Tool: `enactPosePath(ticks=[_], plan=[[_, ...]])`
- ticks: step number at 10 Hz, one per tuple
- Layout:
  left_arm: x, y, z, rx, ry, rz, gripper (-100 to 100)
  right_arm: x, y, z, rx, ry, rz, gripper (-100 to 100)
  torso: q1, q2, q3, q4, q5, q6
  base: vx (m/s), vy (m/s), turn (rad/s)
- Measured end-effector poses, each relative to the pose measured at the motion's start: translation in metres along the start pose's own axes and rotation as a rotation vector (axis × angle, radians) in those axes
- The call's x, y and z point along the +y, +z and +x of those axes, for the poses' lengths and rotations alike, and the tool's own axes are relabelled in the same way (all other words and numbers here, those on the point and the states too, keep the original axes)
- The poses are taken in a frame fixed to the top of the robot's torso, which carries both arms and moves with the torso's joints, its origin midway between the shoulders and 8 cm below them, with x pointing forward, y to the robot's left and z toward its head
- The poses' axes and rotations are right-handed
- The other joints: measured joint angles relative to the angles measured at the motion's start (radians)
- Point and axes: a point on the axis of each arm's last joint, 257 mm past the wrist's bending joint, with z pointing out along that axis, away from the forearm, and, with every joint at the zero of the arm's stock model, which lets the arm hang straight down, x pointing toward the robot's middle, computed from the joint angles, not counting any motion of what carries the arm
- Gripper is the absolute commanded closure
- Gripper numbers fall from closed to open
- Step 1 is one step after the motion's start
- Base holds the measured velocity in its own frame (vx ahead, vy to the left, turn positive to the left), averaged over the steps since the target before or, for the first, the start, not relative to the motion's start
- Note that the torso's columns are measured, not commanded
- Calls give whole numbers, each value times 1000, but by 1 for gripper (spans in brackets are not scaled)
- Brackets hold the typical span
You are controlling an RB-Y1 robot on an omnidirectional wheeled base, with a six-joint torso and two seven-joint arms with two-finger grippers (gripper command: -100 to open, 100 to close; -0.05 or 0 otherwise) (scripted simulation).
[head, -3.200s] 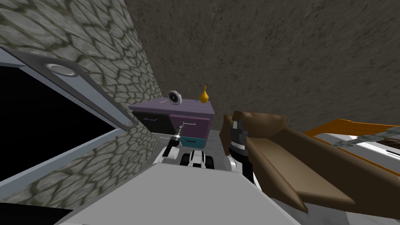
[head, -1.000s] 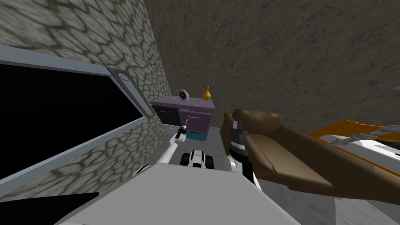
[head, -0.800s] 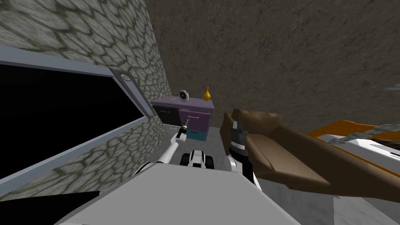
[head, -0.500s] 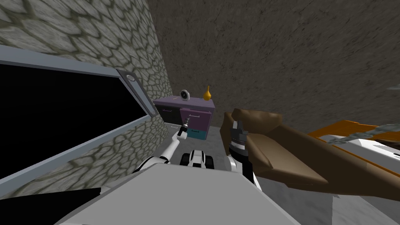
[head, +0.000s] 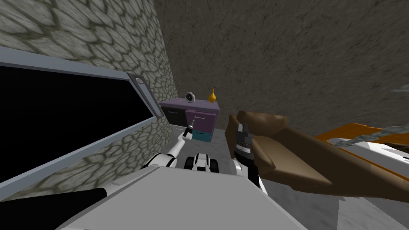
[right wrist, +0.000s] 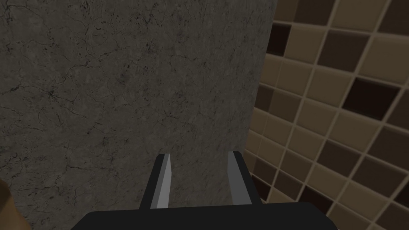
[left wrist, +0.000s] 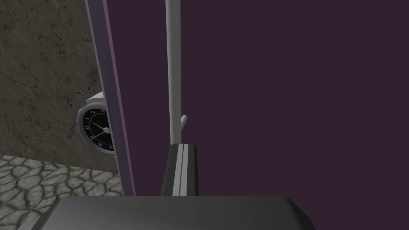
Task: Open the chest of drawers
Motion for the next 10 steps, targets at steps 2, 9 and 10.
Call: enactPosePath(ticks=[2,9,10], plan=[[-8,15,2,2,-2,13,100,0,0,0,0,0,0,0,0,5,3,1,0,0,-86,7,21],[-4,37,9,12,0,-14,-100,0,0,0,0,0,0,0,0,1,0,0,0,0,-41,0,13],[-8,39,0,7,15,-7,-100,0,0,0,0,0,0,0,0,2,1,1,0,0,101,-85,-18]])
